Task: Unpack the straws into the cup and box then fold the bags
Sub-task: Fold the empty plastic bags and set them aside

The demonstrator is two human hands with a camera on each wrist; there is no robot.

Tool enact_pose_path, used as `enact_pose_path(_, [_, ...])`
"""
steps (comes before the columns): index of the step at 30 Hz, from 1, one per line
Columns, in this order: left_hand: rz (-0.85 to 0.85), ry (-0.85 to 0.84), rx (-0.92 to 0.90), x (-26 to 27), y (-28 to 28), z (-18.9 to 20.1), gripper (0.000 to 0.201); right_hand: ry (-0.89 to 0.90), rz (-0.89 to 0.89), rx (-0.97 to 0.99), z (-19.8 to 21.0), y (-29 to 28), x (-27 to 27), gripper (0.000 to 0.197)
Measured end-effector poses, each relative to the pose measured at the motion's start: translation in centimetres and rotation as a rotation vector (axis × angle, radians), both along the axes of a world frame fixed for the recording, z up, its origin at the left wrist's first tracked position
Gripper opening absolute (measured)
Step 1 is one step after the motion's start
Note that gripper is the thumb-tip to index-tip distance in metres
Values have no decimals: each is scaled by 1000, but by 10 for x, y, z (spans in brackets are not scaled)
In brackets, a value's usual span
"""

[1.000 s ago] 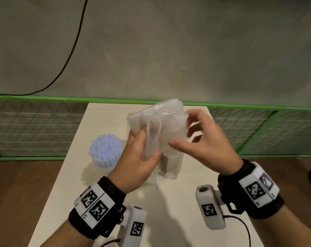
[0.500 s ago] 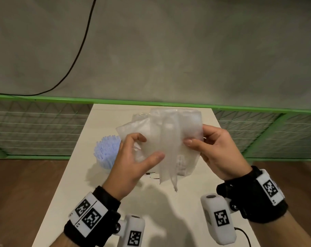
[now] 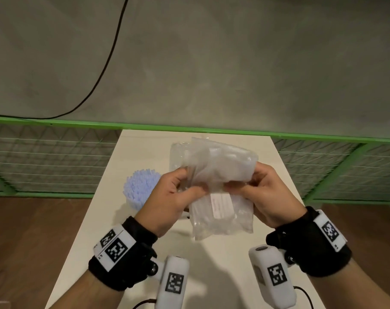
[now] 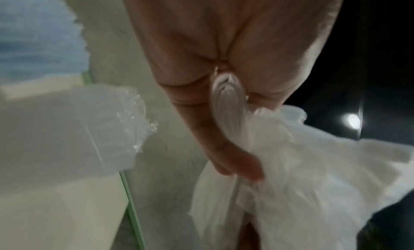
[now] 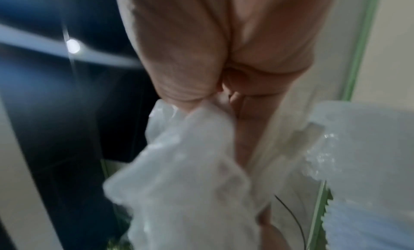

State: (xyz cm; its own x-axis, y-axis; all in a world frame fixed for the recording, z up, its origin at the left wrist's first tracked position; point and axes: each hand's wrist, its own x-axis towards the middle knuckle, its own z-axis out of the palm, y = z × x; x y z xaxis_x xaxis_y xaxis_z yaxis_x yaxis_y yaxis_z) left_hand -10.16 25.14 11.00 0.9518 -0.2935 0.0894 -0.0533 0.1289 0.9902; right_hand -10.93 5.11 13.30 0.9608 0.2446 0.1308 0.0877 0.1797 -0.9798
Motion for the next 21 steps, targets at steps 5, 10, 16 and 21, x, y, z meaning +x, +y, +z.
enact_pose_path(5, [-105, 155, -238, -1, 0, 0, 25, -80, 51, -22, 2, 1, 2, 36])
enact_pose_path(10, [-102, 271, -142, -7, 1, 15, 37, -258, 63, -118, 7, -2, 2, 40])
enact_pose_path(16, [-283, 331, -99, -11, 5, 21, 82, -610, 4, -551, 15, -1, 8, 52])
enact_pose_path(21, [-156, 236, 78, -7, 3, 25, 19, -513, 44, -632, 18, -4, 11, 55])
